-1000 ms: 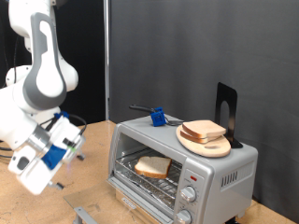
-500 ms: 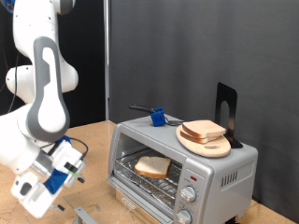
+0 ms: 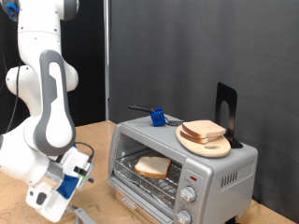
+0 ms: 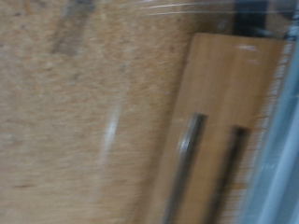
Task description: Make a piece of toast with the oven
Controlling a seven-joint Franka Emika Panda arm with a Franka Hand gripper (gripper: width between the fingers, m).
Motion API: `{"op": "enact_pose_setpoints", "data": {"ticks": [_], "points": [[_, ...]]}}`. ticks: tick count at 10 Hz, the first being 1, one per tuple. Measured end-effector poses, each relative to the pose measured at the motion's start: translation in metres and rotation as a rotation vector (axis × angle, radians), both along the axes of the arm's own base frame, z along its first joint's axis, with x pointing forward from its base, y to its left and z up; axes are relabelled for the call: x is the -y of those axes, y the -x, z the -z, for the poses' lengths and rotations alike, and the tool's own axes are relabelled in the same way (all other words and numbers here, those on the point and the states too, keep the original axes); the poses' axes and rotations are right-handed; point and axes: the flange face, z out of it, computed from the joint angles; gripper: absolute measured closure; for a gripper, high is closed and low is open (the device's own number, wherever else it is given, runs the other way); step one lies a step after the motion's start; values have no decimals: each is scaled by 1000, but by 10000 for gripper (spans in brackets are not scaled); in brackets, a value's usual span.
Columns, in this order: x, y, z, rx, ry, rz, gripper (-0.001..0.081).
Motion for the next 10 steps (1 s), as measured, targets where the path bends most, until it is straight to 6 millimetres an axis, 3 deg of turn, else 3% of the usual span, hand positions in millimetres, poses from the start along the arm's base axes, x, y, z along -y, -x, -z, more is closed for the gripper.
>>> {"op": "enact_pose_setpoints", "data": {"ticks": [5,8,10], "points": [[10,8,-53,49,-213,-94,124],[-5,8,-81,77,-237,-66,124],[-26,5,-98,98,-254,-67,124]]}}
